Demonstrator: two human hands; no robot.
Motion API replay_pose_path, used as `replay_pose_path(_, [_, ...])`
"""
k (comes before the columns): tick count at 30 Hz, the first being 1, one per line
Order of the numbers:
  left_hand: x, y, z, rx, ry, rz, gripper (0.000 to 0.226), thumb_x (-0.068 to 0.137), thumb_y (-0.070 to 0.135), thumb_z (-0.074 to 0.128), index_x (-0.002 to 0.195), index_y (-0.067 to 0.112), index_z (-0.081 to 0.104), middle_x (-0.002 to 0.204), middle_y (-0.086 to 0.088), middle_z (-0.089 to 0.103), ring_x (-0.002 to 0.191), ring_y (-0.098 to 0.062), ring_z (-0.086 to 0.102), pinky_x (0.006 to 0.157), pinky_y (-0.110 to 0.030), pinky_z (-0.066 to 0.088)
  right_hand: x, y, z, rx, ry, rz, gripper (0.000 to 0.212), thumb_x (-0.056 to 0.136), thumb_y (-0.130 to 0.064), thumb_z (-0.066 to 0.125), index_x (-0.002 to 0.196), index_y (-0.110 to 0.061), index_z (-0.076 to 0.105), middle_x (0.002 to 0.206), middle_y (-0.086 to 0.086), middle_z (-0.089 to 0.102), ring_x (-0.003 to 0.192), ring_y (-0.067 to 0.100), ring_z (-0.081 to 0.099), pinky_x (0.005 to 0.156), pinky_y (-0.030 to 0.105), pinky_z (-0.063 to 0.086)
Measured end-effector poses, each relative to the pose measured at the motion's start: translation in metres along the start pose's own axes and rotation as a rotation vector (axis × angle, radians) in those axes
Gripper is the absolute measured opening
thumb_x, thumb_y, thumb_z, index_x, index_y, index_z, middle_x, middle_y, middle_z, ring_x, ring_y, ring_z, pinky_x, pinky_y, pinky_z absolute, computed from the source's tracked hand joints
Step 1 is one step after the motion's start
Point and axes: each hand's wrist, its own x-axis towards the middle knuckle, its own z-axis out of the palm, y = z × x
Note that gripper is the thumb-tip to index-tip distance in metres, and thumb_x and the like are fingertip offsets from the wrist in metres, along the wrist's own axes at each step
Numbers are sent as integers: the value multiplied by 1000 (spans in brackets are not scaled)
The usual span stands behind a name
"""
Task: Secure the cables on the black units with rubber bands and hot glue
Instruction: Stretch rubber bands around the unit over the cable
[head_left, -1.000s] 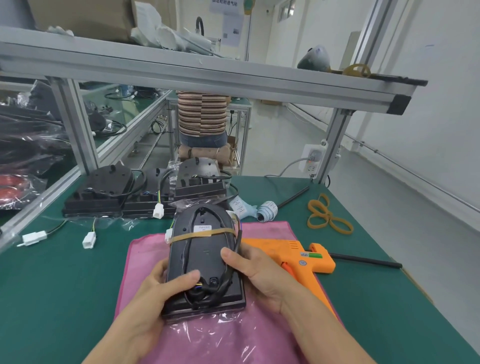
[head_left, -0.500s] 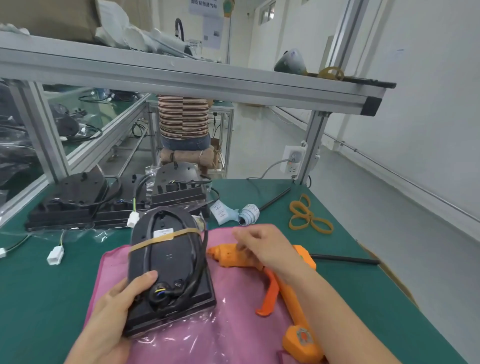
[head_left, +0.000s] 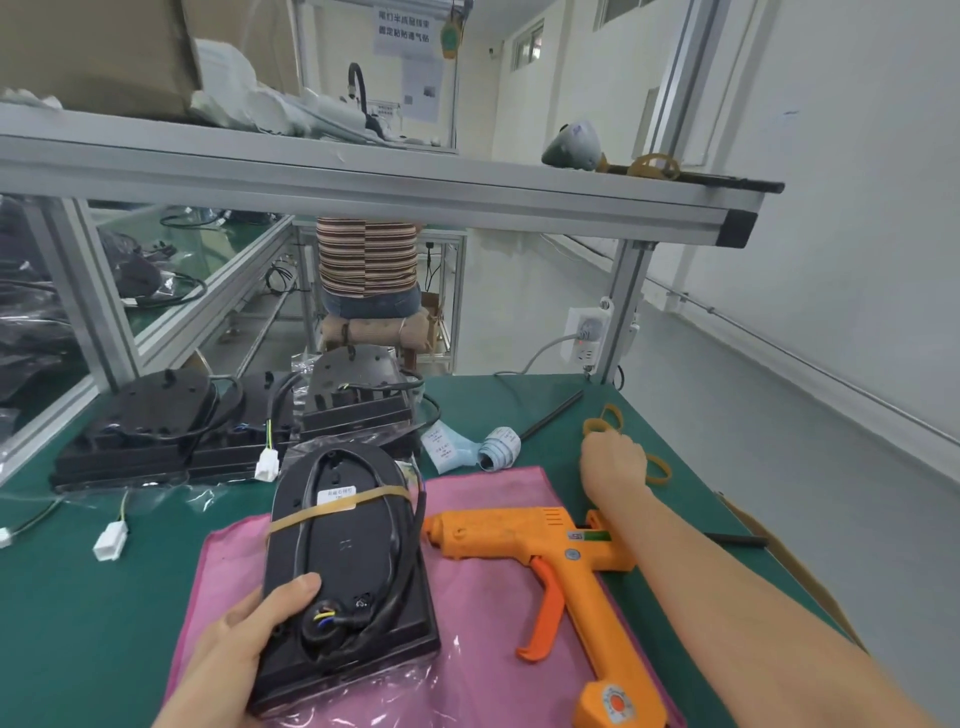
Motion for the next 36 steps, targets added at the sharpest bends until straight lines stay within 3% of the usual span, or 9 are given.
replay_pose_path(6, [4,-1,-1,-6,-9,-18,56,67,27,71,117,4,64,109,-25,69,101,-44,65,96,-58,47,-11,-4,-1,-35,105,-75,19,94,-18,52,105,-13,66,113,7,64,107,26,58,89,36,44])
replay_pose_path(10, [0,2,0,-43,-30,-10,34,65,23,69,94,6,75,88,-25,73,70,-42,71,70,-44,54,-38,-26,-33,617,214,-68,22,92,-23,48,75,-11,56,82,7,59,76,23,54,65,33,37])
replay_pose_path(14, [-4,4,11,-185,-121,5,29,79,22,65,57,8,77,65,-18,71,48,-30,68,35,-32,51,-97,-64,-62,1233,-247,-143,29,87,-15,50,58,-14,50,58,5,54,59,18,49,58,30,40])
replay_pose_path(21, [-7,12,30,-304,-269,42,28,76,18,54,65,9,79,72,-17,73,55,-28,71,40,-35,54,-154,-100,-57,1772,-1014,-114,45,95,-21,46,57,-15,69,66,1,64,62,17,60,61,29,49])
replay_pose_path(24, [-12,15,26,-304,-323,38,26,69,23,58,72,9,80,79,-19,74,60,-31,72,44,-40,56,-156,-95,-53,1808,-1112,-201,37,96,-8,35,80,-9,68,86,9,65,77,21,61,70,35,51])
replay_pose_path(28, [-13,15,17,-296,-337,5,37,59,30,69,85,6,79,97,-23,73,73,-35,73,60,-52,60,-160,-86,-54,1702,-968,-376,37,87,21,38,109,0,60,101,22,55,84,30,53,81,44,44])
replay_pose_path(31, [-12,17,11,-287,-289,24,32,64,30,66,82,7,78,93,-21,73,66,-31,72,52,-45,59,-155,-69,-60,1531,-786,-378,16,95,-10,57,80,-8,64,76,14,61,52,11,52,50,20,43])
replay_pose_path(33, [-15,21,11,-290,-244,63,22,68,29,62,69,12,77,79,-14,74,56,-24,70,45,-35,57,-150,-51,-61,1523,-758,-310,42,84,-52,57,72,-13,65,59,1,64,38,3,47,38,13,36])
replay_pose_path(36, [-16,24,14,-261,-166,120,20,68,27,62,63,15,76,69,-8,73,51,-19,68,40,-28,52,-147,-31,-55,1639,-827,-333,65,72,-61,53,100,-4,68,92,8,75,75,13,71,67,23,57])
